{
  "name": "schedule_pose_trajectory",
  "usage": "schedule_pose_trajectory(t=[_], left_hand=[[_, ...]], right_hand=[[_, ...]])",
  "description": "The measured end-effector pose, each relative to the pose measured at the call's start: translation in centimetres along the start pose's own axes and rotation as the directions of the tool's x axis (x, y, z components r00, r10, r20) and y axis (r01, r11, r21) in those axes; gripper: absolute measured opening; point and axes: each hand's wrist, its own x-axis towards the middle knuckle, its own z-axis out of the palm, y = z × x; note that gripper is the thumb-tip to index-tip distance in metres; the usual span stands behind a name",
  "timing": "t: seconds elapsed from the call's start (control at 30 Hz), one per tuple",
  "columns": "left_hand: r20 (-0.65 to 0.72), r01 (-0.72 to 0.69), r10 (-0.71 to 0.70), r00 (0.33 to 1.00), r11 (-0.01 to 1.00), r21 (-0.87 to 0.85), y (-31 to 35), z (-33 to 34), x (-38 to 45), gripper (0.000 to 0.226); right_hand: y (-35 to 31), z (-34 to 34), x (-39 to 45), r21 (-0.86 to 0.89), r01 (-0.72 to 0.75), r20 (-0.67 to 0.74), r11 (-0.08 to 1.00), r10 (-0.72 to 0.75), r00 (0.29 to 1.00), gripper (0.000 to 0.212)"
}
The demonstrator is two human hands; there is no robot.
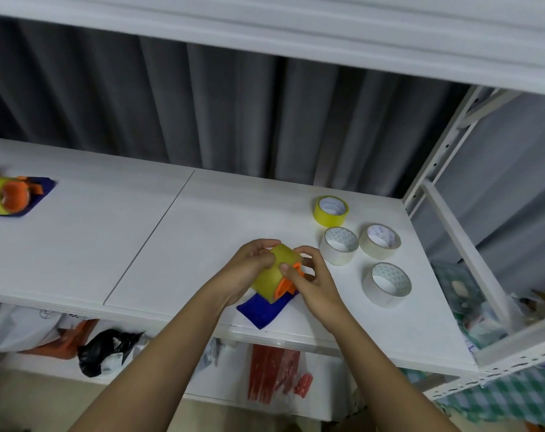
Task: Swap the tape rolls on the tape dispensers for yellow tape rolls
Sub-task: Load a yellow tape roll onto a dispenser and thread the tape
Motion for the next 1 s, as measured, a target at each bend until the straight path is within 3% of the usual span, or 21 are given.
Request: schedule_pose_trajectory(t=[0.17, 0.27, 0.4, 0.7, 1.0], left_hand=[[0.002, 0.004, -0.004, 1.0, 1.0, -0.006, -0.5, 0.4, 0.0, 0.038], [-0.012, 0.074, -0.075, 0.997, 0.993, -0.089, -0.7, 0.3, -0.1, 0.041], [-0.079, 0.127, -0.131, 0.988, 0.99, -0.059, -0.7, 0.5, 0.2, 0.029], [-0.135, 0.136, -0.147, 0.98, 0.987, -0.083, -0.9, 0.8, 0.1, 0.023], [-0.099, 0.037, -0.04, 0.994, 0.999, -0.034, -1.5, 0.5, 0.3, 0.029]], right_hand=[[0.3, -0.2, 0.4, 0.107, -0.137, 0.009, 0.985, 0.137, 0.991, 0.008], [0.7, -0.3, 0.2, 0.018, -0.073, 0.023, 0.997, 0.072, 0.997, 0.01], [0.9, 0.2, -0.4, -0.1, 0.106, 0.018, 0.989, -0.104, 0.994, 0.032], [2.1, 1.2, -0.9, -0.354, 0.21, -0.016, 0.911, -0.231, 0.973, 0.045], [2.1, 0.9, -0.6, -0.224, 0.151, -0.028, 0.963, -0.161, 0.986, 0.047]])
